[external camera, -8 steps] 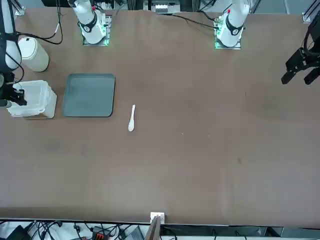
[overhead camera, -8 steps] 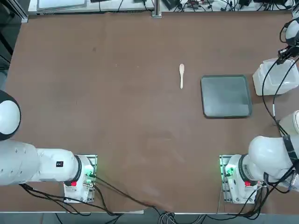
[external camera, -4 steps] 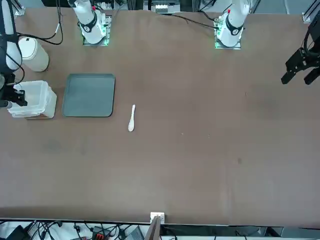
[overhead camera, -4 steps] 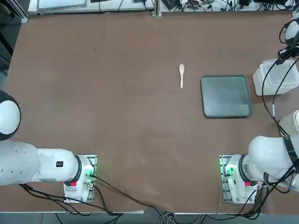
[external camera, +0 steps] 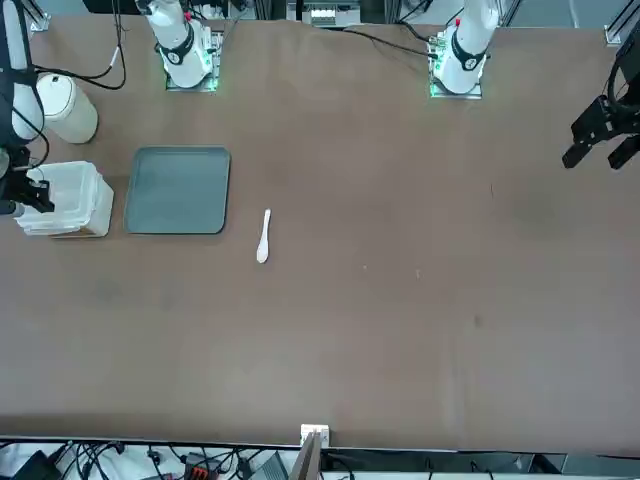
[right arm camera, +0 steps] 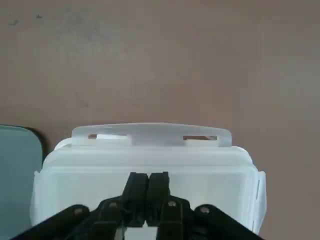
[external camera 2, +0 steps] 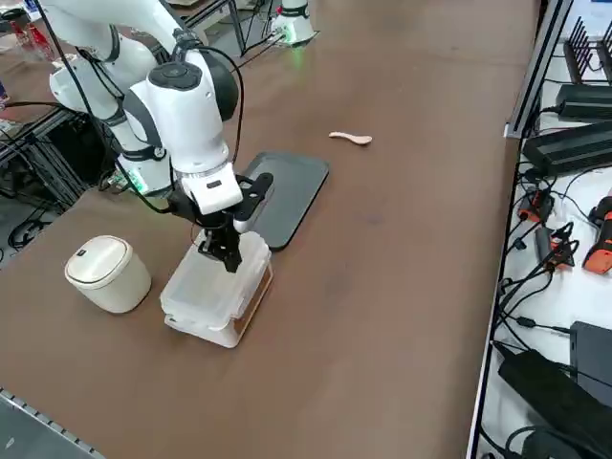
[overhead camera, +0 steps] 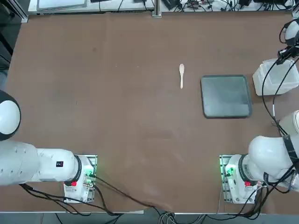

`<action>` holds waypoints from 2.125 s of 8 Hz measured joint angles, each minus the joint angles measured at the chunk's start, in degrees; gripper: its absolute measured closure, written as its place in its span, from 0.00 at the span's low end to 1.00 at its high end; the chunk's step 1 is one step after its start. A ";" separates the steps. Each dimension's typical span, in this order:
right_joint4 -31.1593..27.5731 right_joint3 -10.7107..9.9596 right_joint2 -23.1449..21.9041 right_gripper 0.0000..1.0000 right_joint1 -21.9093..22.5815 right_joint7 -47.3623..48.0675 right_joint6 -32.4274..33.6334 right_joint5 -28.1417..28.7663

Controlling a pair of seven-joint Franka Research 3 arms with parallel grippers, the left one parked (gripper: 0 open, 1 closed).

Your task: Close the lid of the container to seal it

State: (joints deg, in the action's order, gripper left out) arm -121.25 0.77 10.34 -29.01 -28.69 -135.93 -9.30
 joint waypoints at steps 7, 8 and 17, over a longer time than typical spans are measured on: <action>0.07 0.00 0.22 0.99 -0.08 -0.20 -0.70 0.02; 0.13 0.00 0.26 0.99 -0.09 -0.20 -0.71 0.03; 6.39 0.87 -2.89 0.99 -0.05 -0.70 17.75 3.24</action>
State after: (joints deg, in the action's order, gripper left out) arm -114.86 1.64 7.46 -29.06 -29.40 -118.18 -6.06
